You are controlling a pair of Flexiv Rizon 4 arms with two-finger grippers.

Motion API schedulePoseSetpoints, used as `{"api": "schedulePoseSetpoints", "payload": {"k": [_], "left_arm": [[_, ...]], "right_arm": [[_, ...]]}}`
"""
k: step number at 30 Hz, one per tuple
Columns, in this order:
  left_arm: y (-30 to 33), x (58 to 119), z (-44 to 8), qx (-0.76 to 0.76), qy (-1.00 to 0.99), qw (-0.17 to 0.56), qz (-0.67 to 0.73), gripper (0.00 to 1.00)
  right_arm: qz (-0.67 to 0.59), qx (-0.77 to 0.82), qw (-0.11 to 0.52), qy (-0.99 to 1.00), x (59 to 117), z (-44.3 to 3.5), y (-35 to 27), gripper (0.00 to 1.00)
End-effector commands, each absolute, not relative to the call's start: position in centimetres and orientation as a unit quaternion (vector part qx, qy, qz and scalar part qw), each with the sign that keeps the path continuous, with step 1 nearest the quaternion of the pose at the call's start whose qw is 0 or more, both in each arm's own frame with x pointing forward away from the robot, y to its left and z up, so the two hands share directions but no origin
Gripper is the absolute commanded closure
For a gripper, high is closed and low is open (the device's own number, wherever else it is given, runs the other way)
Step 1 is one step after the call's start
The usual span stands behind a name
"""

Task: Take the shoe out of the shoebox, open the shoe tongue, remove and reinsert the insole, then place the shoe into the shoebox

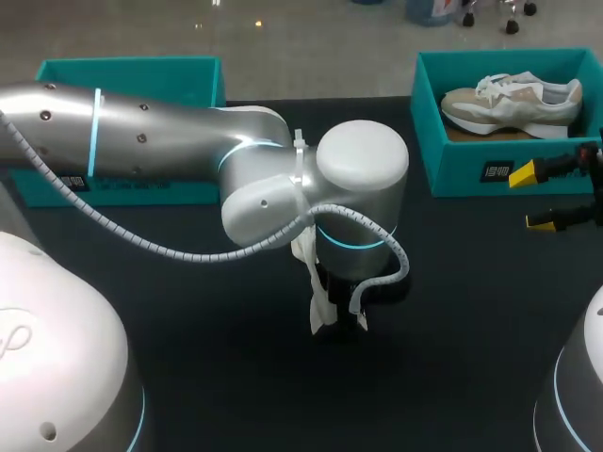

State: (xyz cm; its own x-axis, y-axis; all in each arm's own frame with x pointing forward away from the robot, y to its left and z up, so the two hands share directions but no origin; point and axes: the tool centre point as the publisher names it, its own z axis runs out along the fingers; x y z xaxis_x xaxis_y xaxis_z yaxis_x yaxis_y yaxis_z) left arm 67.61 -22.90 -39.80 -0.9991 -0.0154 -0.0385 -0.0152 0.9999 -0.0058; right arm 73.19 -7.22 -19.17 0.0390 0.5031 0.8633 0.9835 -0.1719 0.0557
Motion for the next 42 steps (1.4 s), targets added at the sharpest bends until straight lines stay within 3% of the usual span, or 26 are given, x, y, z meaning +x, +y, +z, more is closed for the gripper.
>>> {"api": "schedulePoseSetpoints", "payload": {"k": [1,9,24,42], "left_arm": [[-22.9,67.4,-40.0,-0.009,1.0,0.018,-0.005,1.0],[-22.1,67.0,-36.8,-0.027,1.0,-0.013,-0.004,1.0],[-21.2,67.9,-25.2,-0.026,0.996,-0.074,0.038,1.0],[-20.8,67.7,-18.2,-0.04,0.998,-0.038,0.015,1.0]], "right_arm": [[-0.396,-0.655,0.301,-0.568,73.1,-19.2,-7.2,0.0],[-0.396,-0.655,0.301,-0.568,73.1,-19.2,-7.2,0.0],[-0.396,-0.655,0.301,-0.568,73.1,-19.2,-7.2,0.0],[-0.396,-0.655,0.301,-0.568,73.1,-19.2,-7.2,0.0]]}}
